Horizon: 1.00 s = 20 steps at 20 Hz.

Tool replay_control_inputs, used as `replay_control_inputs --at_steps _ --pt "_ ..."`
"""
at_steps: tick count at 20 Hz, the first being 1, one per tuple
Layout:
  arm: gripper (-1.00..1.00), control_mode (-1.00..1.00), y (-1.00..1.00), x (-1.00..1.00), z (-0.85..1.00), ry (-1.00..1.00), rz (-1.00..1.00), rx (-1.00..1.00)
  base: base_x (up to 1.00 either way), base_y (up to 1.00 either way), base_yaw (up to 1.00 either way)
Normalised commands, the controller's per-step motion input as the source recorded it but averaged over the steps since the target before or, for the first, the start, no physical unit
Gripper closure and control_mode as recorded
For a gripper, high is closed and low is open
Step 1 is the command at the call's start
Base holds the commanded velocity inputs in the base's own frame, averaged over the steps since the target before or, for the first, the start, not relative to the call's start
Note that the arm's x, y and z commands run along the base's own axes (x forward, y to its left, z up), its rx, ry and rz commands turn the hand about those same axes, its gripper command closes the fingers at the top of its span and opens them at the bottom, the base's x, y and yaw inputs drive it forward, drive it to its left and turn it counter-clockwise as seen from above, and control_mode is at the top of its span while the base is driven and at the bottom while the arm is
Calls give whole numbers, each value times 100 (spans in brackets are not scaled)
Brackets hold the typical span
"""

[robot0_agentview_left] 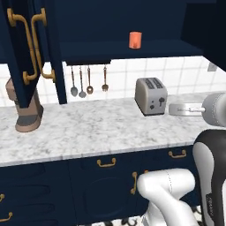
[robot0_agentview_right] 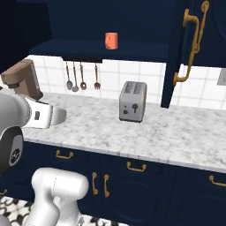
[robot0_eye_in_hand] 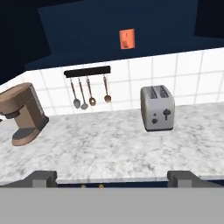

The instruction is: Gather all objects into one cabinet and sort the glasses and bowls to opposite sides.

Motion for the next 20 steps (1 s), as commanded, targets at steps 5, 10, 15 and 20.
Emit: replay_control_inputs --at_steps 5,10,15,20 --pt "-100 100 0 0 0 0 0 0 40 -2 0" --pt "-100 100 0 0 0 0 0 0 36 0 0" --pt "-100 100 0 0 0 0 0 0 40 0 0" --pt "-100 100 0 0 0 0 0 0 42 0 0"
